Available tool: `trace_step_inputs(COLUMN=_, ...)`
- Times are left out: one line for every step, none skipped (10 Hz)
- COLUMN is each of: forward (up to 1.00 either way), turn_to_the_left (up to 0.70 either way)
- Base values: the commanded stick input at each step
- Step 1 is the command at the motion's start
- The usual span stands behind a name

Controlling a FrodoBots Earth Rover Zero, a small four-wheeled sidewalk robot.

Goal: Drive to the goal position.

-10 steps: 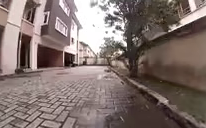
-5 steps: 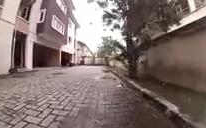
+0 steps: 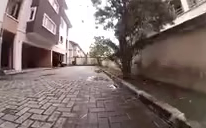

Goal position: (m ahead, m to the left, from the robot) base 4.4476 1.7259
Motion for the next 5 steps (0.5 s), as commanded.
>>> trace_step_inputs(forward=0.5, turn_to_the_left=0.0)
trace_step_inputs(forward=0.5, turn_to_the_left=0.0)
trace_step_inputs(forward=0.5, turn_to_the_left=0.0)
trace_step_inputs(forward=0.5, turn_to_the_left=0.0)
trace_step_inputs(forward=0.5, turn_to_the_left=0.0)
